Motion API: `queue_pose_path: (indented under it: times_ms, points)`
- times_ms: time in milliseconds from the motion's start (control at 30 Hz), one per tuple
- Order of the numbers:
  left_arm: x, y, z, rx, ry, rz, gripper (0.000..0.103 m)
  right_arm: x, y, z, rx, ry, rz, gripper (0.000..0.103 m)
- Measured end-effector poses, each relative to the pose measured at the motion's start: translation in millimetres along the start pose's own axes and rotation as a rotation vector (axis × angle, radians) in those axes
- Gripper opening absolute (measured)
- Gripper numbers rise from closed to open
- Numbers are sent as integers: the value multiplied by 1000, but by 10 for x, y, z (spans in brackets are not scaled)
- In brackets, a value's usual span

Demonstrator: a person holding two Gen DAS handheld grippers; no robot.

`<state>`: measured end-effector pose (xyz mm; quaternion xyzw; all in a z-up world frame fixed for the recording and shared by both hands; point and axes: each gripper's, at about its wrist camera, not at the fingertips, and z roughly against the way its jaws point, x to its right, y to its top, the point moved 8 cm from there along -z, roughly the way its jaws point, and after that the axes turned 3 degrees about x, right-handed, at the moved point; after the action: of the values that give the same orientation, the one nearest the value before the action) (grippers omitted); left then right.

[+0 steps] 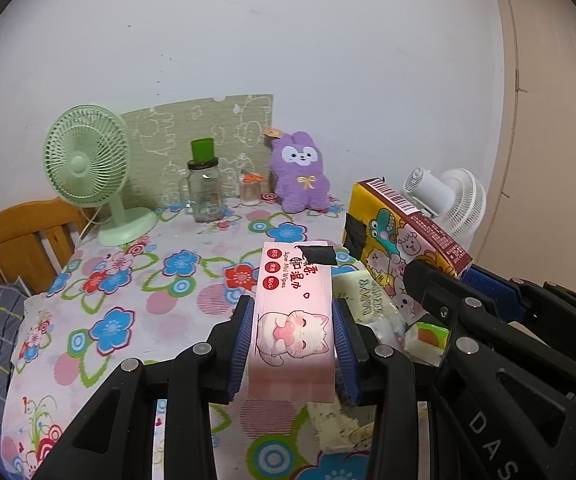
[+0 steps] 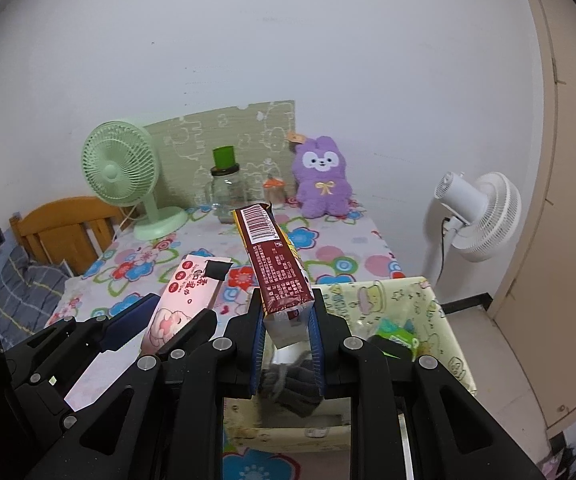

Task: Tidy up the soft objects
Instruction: 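Carry the pink tissue pack and printed snack box over the yellow box with both tools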

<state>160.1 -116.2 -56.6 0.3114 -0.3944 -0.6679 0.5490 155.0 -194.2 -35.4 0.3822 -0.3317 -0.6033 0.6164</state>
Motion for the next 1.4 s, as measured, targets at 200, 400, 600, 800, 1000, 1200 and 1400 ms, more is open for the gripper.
queue_pose_path:
  times_ms: [200,400,600,800,1000,1200,1400]
  points:
    - [164,-24,-105,-17,-22,-6,39,185,-19,-54,-9,-24,-21,23]
    - [308,-58,-231,-40,-37,-19,39,355,-72,-121,-22,-42,-42,23]
    - [444,-113,-374,-70,-48,-44,39,547,-165,-234,-51,-58,-70,23]
    - [569,-167,-465,-93,-68,-60,40,718,-245,-335,-76,-80,-97,23]
    - [623,-231,-529,-115,-79,-72,41,793,-324,-426,-103,-81,-114,23]
    - [639,-233,-521,-112,-80,-87,65,821,-353,-480,-116,-75,-127,23]
    - [599,-258,-521,-123,-70,-100,70,777,-376,-549,-133,-55,-128,23]
